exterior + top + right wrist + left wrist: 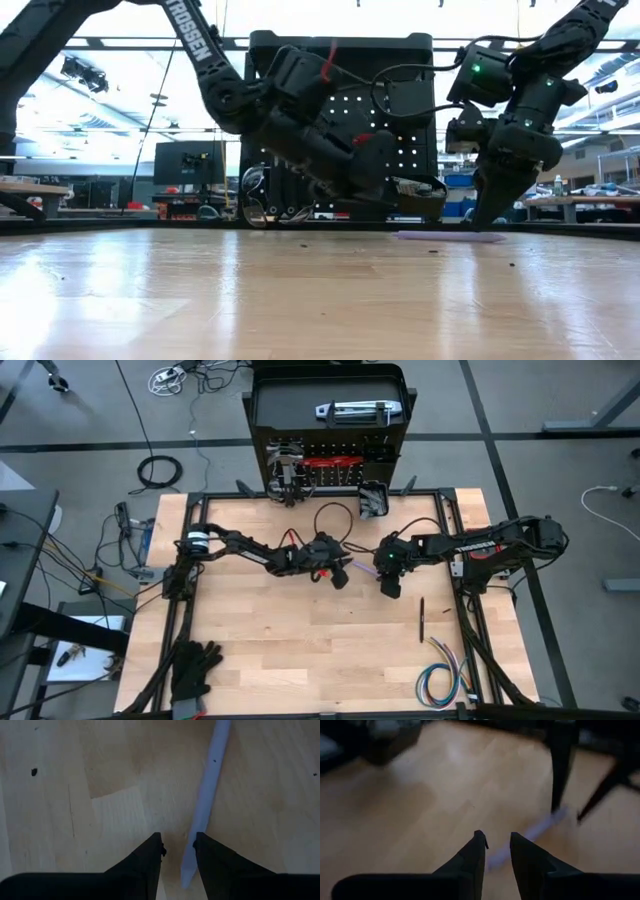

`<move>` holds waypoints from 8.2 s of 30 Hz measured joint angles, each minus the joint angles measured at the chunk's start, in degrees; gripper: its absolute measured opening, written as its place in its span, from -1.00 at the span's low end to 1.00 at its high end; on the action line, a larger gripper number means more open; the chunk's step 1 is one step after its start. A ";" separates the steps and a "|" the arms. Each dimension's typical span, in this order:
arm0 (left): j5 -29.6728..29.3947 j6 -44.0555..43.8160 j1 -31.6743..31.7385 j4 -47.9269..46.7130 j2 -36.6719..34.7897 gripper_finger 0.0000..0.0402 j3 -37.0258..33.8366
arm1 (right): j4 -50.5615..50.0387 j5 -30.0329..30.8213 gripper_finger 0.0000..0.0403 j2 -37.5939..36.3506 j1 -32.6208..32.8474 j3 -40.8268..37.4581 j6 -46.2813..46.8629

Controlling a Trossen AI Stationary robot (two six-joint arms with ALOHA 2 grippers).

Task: Hang tools onto peg board
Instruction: Put the pink pen on the pegboard

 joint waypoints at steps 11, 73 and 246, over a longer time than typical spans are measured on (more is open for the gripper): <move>-1.89 -2.88 0.39 -6.90 5.20 -0.55 6.60 | 0.76 -0.08 -0.36 0.00 0.27 0.00 0.23; 3.99 4.25 0.50 -13.21 5.89 -0.55 7.13 | -0.18 7.62 -0.36 -4.17 0.64 0.04 0.37; 16.83 14.64 -3.15 -13.72 -11.14 -0.89 11.92 | 32.77 24.29 -0.12 -17.77 16.56 0.02 -6.68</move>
